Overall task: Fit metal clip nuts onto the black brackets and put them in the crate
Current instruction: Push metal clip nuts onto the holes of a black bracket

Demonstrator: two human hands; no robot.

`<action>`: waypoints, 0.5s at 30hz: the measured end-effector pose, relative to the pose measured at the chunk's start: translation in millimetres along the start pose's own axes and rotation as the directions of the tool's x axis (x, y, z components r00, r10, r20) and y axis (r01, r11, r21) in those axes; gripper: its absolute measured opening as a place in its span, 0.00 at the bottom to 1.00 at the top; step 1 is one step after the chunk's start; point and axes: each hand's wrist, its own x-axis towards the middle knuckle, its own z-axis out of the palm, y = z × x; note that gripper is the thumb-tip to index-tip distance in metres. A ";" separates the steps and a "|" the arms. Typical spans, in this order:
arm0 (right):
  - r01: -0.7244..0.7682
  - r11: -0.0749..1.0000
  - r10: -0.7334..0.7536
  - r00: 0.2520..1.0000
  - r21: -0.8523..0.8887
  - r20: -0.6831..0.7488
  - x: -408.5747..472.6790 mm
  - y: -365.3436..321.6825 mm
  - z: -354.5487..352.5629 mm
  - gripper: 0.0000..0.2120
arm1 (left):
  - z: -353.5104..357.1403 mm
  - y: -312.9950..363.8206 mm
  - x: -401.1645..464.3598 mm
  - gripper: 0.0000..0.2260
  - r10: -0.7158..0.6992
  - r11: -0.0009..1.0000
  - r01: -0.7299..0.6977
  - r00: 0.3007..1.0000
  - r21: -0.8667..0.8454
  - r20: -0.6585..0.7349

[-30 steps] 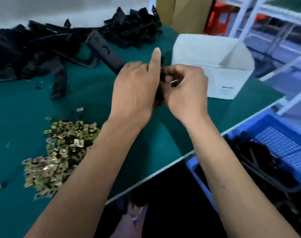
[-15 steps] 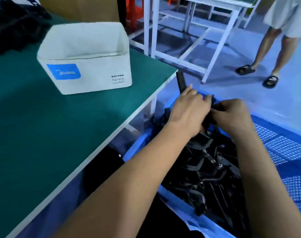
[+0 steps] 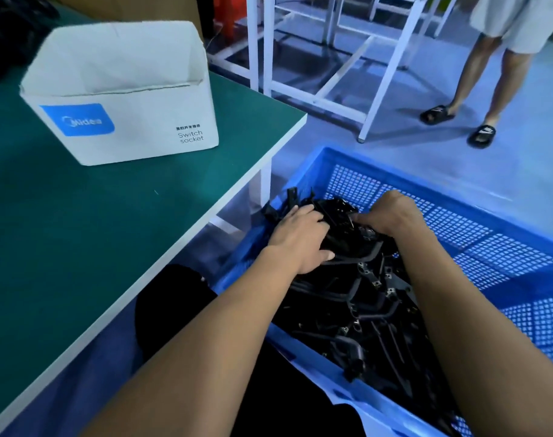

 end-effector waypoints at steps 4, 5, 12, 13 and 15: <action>0.148 0.949 -0.063 0.955 0.280 -0.291 -20.9 -26.8 -31.4 0.15 | -37.3 4.7 -3.2 0.24 -0.057 0.959 -0.047 0.934 -0.279 -0.354; 0.241 0.917 -0.129 0.933 0.318 -0.335 -29.6 -39.7 -41.3 0.12 | -49.4 5.6 -6.1 0.22 -0.093 0.936 -0.075 0.889 -0.343 -0.448; 0.799 0.539 -0.576 0.580 0.266 -0.576 -137.4 -181.9 -91.1 0.10 | -147.1 -43.5 -81.1 0.17 -0.368 0.845 -0.243 0.383 -0.477 -0.847; 0.841 0.471 -0.621 0.530 0.266 -0.577 -153.9 -204.8 -90.4 0.11 | -156.7 -58.1 -100.3 0.16 -0.408 0.846 -0.215 0.329 -0.488 -0.852; 0.885 0.360 -0.723 0.465 0.296 -0.511 -182.4 -258.9 -79.0 0.10 | -171.0 -96.8 -148.8 0.16 -0.486 0.847 -0.113 0.230 -0.519 -0.843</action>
